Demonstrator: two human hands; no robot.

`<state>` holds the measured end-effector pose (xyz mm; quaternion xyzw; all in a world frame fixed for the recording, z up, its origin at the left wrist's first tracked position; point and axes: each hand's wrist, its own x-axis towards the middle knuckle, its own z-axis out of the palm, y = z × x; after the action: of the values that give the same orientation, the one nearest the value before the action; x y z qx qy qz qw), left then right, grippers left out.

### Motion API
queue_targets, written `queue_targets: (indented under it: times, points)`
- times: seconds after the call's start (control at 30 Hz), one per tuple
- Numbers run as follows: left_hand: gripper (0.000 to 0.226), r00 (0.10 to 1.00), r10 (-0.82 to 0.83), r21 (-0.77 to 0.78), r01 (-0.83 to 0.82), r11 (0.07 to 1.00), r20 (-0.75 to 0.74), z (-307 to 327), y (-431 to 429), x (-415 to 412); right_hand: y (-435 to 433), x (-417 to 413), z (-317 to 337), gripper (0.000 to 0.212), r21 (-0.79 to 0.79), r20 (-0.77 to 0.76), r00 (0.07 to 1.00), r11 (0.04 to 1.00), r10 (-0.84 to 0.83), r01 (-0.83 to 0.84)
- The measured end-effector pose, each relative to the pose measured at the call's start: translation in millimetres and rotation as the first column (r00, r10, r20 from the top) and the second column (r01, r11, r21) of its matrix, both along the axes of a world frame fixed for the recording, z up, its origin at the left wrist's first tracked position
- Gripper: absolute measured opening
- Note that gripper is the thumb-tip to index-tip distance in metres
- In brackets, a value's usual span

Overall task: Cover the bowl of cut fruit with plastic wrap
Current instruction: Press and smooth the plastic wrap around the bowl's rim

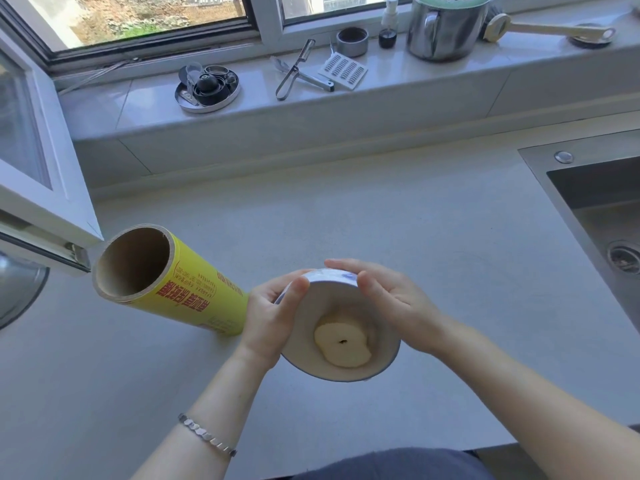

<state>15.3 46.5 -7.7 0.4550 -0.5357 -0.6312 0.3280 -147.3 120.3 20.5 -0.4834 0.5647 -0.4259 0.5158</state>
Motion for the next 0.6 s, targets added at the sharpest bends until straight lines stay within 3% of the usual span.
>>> queue_targets:
  times: [0.1,0.2,0.27,0.3,0.4,0.5,0.6]
  points:
    - [0.037,1.000,0.028,0.026,-0.028,0.999,-0.001,-3.0,1.0,1.5,-6.1,-2.8,-2.5,0.076,0.076,0.097,0.993,0.994,0.072,-0.080]
    - [0.056,0.999,0.040,0.068,-0.039,0.997,-0.017,-6.0,6.0,1.1,-10.2,-7.6,-5.7,0.088,0.145,0.067,0.994,0.985,0.088,-0.097]
    - [0.052,0.991,0.135,0.127,-0.132,0.983,-0.015,-5.6,6.9,-0.3,-8.5,-14.1,-9.7,0.094,0.159,0.113,0.992,0.984,0.057,-0.075]
    - [0.045,0.981,0.191,0.157,-0.187,0.970,-0.013,-5.2,7.0,-1.9,-5.9,-17.5,-10.9,0.089,0.171,0.160,0.986,0.982,0.046,-0.073]
    - [0.039,0.973,0.231,0.242,-0.219,0.945,-0.023,-5.4,8.5,-6.6,2.5,-19.4,-13.5,0.047,0.213,0.224,0.974,0.976,-0.011,-0.038]
    - [0.050,0.992,0.122,0.274,-0.111,0.955,-0.021,-5.8,6.7,-4.7,6.2,-21.1,-20.2,0.033,0.215,0.219,0.968,0.974,-0.126,0.078]
    - [0.059,0.994,-0.096,0.226,0.084,0.971,0.043,1.0,-7.7,0.7,7.9,-22.3,-20.6,0.020,0.228,0.222,0.964,0.969,-0.148,0.096]
